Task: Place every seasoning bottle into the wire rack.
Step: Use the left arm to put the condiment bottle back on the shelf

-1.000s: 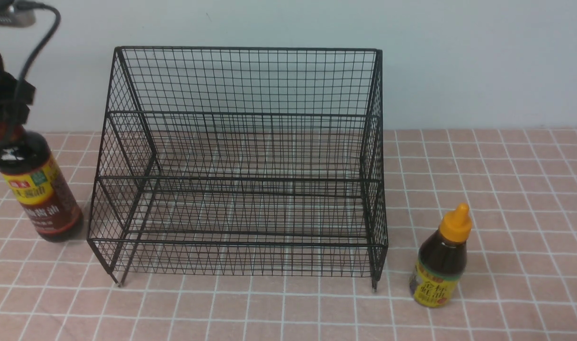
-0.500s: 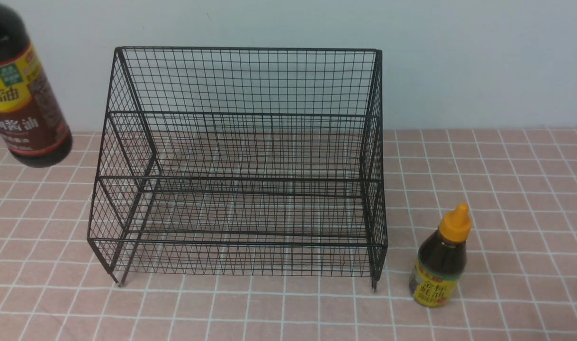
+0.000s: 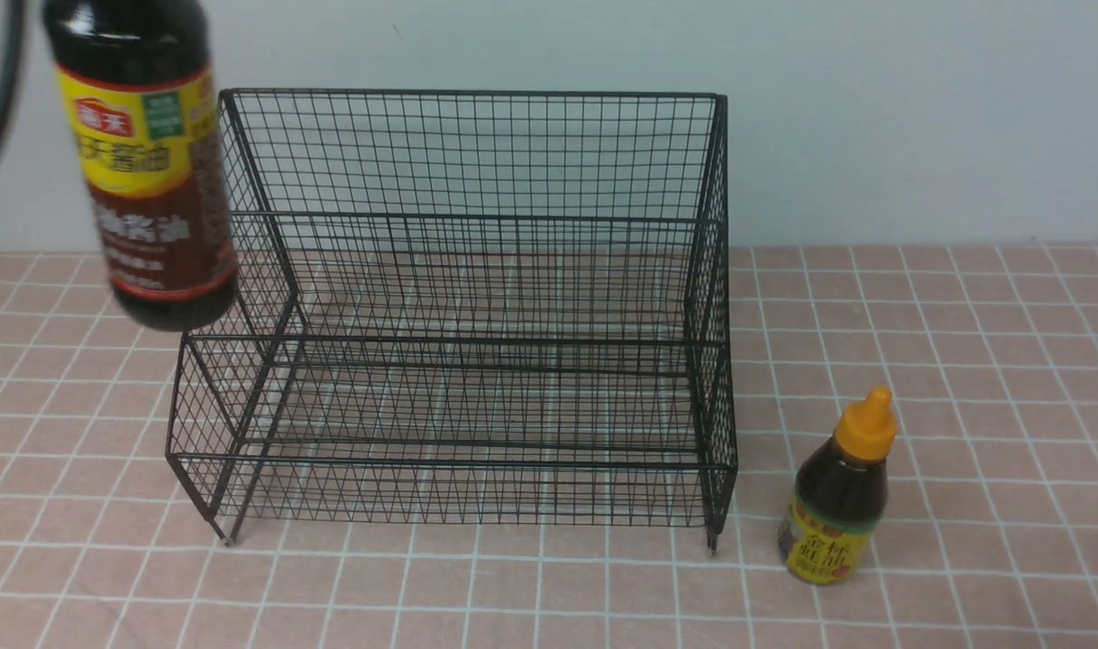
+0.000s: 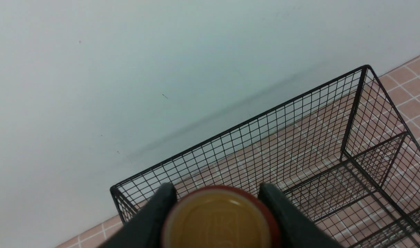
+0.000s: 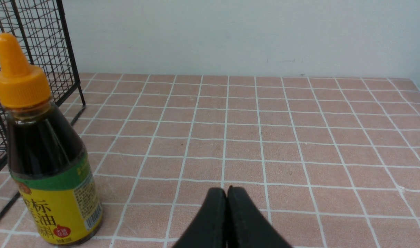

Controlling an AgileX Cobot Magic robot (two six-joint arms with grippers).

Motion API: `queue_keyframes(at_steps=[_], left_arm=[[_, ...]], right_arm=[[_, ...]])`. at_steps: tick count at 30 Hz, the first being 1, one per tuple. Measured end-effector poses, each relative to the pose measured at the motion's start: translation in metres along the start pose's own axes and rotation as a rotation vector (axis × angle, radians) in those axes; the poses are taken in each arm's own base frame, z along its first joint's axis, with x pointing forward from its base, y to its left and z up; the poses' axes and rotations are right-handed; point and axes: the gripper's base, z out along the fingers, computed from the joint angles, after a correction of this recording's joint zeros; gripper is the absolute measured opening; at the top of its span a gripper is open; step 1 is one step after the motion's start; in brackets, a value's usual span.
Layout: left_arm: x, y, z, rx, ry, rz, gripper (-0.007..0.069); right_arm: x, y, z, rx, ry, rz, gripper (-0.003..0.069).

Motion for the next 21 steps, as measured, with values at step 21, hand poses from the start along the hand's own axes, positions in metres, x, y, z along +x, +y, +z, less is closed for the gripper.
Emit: queue_keyframes(at_steps=[21], left_arm=[[0.050,0.005,0.127,0.083,0.353,-0.069,0.0268]], right_arm=[[0.000,0.000,0.000,0.000,0.000,0.000,-0.0014]])
